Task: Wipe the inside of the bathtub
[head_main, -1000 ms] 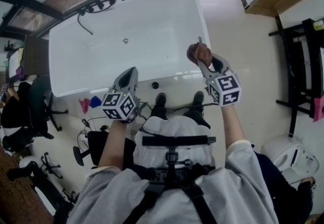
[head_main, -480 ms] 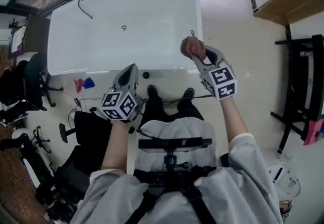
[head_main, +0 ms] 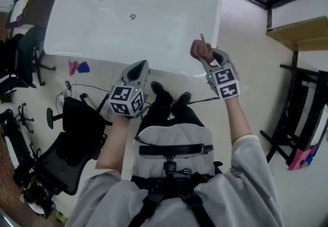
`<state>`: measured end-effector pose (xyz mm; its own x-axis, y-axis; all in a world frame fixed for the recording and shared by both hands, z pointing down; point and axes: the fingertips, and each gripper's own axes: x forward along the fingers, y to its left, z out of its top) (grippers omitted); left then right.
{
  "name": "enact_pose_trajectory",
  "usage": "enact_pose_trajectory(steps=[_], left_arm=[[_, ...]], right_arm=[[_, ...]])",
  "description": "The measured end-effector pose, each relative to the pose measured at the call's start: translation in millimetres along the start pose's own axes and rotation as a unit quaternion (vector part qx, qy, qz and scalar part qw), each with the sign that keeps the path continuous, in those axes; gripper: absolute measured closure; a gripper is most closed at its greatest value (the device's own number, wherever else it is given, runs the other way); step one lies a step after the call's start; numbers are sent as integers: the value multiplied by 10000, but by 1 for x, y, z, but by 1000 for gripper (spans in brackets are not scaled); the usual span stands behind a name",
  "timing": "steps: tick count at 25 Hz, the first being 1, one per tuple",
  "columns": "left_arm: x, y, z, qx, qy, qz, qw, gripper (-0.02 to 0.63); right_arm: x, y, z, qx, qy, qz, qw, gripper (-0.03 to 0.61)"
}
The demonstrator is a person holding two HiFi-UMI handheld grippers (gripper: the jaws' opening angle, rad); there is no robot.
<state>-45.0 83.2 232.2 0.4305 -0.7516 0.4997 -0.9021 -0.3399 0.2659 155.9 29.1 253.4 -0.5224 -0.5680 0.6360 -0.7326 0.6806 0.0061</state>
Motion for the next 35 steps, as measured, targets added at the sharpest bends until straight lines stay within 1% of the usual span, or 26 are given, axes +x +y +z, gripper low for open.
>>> enact_pose_trajectory(steps=[5,8,12,16,20,23,27,32,35], left_arm=[[34,20,-1,-50,70,-188,9998,606],[54,27,-6,-67,174,-219,9996,606],[75,40,-22,-456,245,27,9987,606],[101,53,-45,-660,305,325,9968,606],[136,70,-75,-925,383,595,9932,606],[165,85,-97,-1025,456,699,9912,606],[203,109,-124,-864,710,531,9923,606],[253,142,-157,-645,1023,309,9922,606],[278,161,-178,-679,1134,247,9909,606]], right_arm=[[52,-1,2,-359,256,70,9990,437],[81,-6,-3,-604,448,218,9969,439],[121,-14,-19,-786,687,614,9926,440],[173,-16,-41,-1027,883,1040,9853,445],[233,-16,-71,-1495,1102,1356,9732,445],[280,-16,-97,-1893,1341,1559,9601,446],[338,-10,-128,-2264,1628,1823,9429,445],[395,-2,-159,-2439,1871,2116,9278,445],[426,2,-191,-2505,2122,2202,9185,445]])
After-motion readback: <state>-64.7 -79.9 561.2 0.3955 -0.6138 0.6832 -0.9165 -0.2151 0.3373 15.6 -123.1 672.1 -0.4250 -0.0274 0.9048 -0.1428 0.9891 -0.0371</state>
